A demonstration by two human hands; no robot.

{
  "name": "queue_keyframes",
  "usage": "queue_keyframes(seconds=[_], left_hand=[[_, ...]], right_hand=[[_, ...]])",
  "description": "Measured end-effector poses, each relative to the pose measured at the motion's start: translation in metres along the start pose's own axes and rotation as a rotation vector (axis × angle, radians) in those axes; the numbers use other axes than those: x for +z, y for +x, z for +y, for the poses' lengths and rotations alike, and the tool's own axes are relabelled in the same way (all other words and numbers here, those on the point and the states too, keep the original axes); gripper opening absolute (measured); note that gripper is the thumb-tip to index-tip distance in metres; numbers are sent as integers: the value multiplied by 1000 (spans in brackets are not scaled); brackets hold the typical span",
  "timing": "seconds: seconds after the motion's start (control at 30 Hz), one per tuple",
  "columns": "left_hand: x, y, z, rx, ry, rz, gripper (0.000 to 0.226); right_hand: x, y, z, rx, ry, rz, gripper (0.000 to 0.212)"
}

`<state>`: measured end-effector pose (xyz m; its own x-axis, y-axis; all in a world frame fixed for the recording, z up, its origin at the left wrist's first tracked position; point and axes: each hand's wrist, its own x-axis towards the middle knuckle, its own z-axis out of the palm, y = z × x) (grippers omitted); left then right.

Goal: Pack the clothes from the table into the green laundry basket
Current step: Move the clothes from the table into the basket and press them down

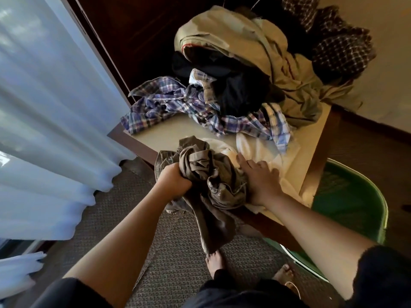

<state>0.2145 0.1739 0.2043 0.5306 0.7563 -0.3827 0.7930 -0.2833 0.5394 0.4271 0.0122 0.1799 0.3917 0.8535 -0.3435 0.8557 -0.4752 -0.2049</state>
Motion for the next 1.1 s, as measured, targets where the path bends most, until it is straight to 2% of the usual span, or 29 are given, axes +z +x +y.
queue_keyframes(seconds=[0.13, 0.2, 0.37, 0.6, 0.77, 0.93, 1.1], left_hand=[[17, -22, 3, 22, -146, 35, 11], [26, -32, 9, 24, -211, 43, 11], [47, -51, 37, 48, -280, 29, 10], [87, -71, 100, 85, -282, 39, 4], [130, -87, 165, 73, -276, 53, 9], [183, -104, 237, 1, -316, 25, 14], [220, -124, 287, -39, -412, 44, 14]], right_hand=[[3, -25, 9, 28, 2, 29, 76], [7, -37, 18, 44, 17, 57, 69], [15, -70, 51, 100, 74, 112, 62], [12, -109, 119, 150, 237, 187, 62], [13, -131, 195, 139, 314, 242, 54], [11, -144, 281, 192, 444, 202, 41], [16, -147, 347, 226, 520, 127, 58]])
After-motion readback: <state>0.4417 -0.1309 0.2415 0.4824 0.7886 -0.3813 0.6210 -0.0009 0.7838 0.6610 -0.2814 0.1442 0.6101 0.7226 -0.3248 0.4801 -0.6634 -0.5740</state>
